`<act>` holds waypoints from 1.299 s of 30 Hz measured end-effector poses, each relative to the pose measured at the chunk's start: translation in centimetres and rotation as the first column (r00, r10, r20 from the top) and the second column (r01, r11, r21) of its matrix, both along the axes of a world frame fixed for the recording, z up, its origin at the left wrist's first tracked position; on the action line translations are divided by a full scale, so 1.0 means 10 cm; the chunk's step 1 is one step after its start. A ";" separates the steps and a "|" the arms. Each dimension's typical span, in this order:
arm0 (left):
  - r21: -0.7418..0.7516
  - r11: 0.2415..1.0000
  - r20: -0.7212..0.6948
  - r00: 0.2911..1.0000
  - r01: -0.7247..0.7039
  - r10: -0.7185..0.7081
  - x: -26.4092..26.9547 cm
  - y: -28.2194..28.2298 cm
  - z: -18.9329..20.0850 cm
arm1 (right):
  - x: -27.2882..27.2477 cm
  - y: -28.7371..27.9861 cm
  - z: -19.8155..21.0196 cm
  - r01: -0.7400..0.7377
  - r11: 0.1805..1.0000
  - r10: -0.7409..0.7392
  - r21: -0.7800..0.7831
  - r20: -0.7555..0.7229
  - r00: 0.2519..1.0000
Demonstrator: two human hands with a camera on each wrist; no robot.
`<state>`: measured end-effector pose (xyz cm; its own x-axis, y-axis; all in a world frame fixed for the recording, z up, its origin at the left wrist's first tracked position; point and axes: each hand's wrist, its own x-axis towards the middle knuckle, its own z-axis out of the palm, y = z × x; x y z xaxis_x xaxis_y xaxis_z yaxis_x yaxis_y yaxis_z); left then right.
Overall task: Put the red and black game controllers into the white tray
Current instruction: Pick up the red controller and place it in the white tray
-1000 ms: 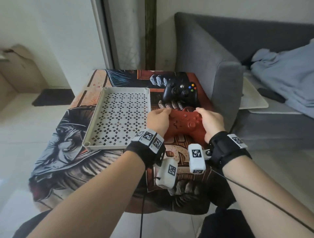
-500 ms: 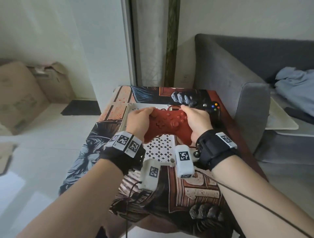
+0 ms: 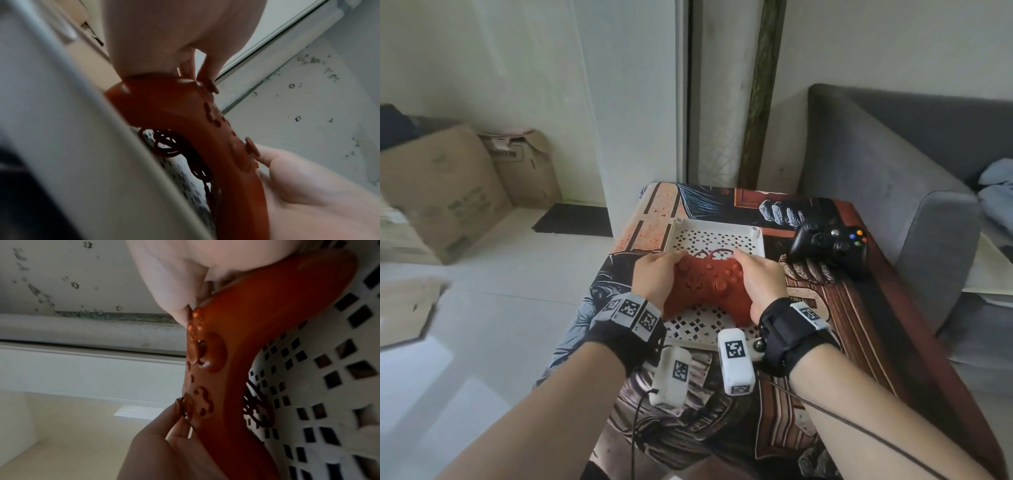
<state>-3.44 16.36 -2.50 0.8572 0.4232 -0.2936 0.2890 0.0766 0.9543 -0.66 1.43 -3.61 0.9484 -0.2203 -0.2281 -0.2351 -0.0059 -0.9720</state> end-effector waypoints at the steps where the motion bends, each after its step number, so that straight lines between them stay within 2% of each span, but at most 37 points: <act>1: -0.008 1.000 -0.004 1.000 0.008 -0.008 0.00 0.00 -0.02 | -0.01 0.01 -0.01 0.008 1.000 -0.008 -0.018 0.003 1.000; 12: 0.068 0.997 0.015 0.999 0.030 -0.032 0.03 -0.10 -0.10 | 0.02 0.02 -0.10 0.031 0.996 -0.026 -0.082 0.070 0.997; 17: 0.131 0.991 0.062 0.997 0.038 -0.047 0.00 -0.07 -0.09 | 0.03 -0.05 -0.10 -0.036 0.993 0.044 -0.116 0.070 0.997; 24: 0.161 0.986 0.117 0.991 0.049 -0.068 -0.06 -0.09 -0.04 | -0.03 -0.17 -0.01 -0.097 0.992 0.102 -0.086 0.046 0.994; 31: 0.045 0.999 0.192 0.981 -0.006 -0.003 -0.01 -0.07 0.09 | -0.08 -0.29 0.04 -0.110 0.994 0.111 -0.014 0.065 0.992; 39: 0.134 0.991 0.277 0.959 0.017 -0.054 -0.04 -0.23 0.32 | -0.08 -0.49 0.18 -0.109 0.993 0.106 0.035 0.097 0.990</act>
